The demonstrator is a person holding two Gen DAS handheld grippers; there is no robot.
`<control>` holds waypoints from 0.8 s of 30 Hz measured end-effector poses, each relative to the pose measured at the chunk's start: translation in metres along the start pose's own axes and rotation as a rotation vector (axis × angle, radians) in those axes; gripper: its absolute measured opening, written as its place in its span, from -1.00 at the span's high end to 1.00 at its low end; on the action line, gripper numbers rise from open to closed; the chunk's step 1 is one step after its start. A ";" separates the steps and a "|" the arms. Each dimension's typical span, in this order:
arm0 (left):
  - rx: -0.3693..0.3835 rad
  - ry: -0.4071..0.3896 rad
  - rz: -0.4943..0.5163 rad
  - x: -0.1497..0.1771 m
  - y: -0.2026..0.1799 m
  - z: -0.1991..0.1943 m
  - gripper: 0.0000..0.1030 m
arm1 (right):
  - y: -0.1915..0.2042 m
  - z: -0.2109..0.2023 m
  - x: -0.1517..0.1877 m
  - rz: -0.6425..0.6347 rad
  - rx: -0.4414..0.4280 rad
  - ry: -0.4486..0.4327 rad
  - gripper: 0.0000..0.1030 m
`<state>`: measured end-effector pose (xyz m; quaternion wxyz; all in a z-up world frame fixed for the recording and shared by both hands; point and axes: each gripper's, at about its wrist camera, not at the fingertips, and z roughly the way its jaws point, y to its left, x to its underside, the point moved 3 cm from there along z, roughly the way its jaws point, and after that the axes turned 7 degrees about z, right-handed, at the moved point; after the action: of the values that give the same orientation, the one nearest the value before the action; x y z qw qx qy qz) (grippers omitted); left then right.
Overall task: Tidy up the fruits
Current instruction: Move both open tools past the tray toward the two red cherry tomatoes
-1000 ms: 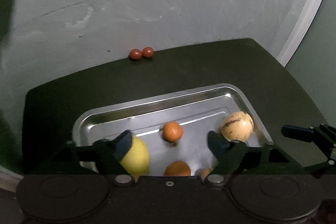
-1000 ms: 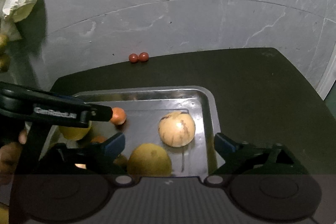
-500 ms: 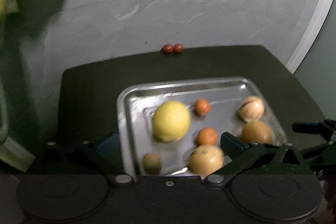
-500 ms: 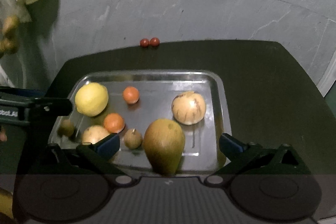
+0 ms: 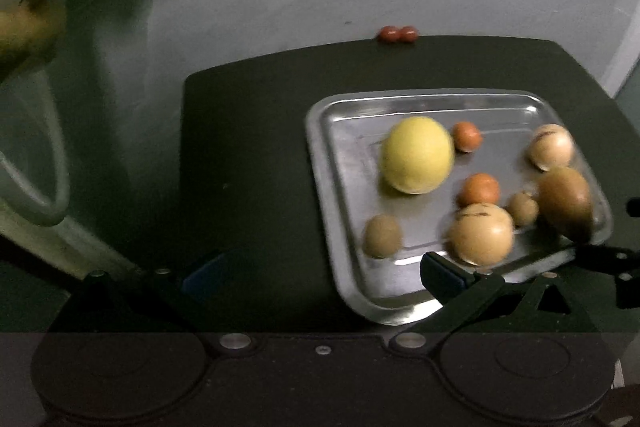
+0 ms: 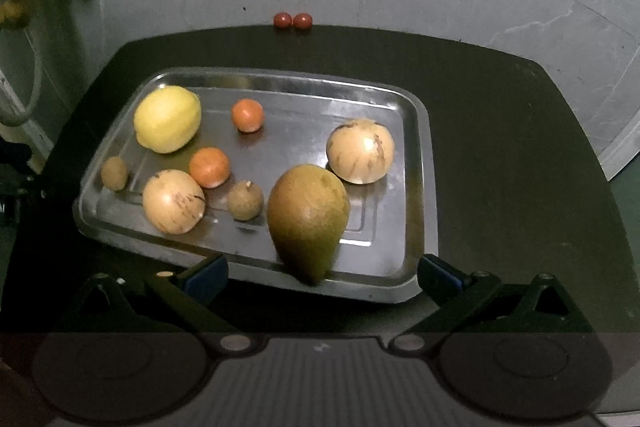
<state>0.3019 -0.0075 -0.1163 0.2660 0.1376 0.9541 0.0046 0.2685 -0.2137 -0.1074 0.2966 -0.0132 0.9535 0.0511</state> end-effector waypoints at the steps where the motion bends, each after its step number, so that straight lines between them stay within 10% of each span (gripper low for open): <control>1: -0.008 0.003 -0.009 0.000 0.003 0.001 -0.99 | -0.001 0.001 0.000 -0.002 0.002 0.004 -1.00; 24: -0.115 -0.065 -0.075 -0.071 0.000 0.016 -0.99 | -0.018 0.015 -0.063 -0.013 -0.142 -0.109 -1.00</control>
<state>0.3684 -0.0275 -0.0940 0.3046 0.0864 0.9475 0.0451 0.3300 -0.2303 -0.0852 0.3465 -0.0375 0.9299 0.1174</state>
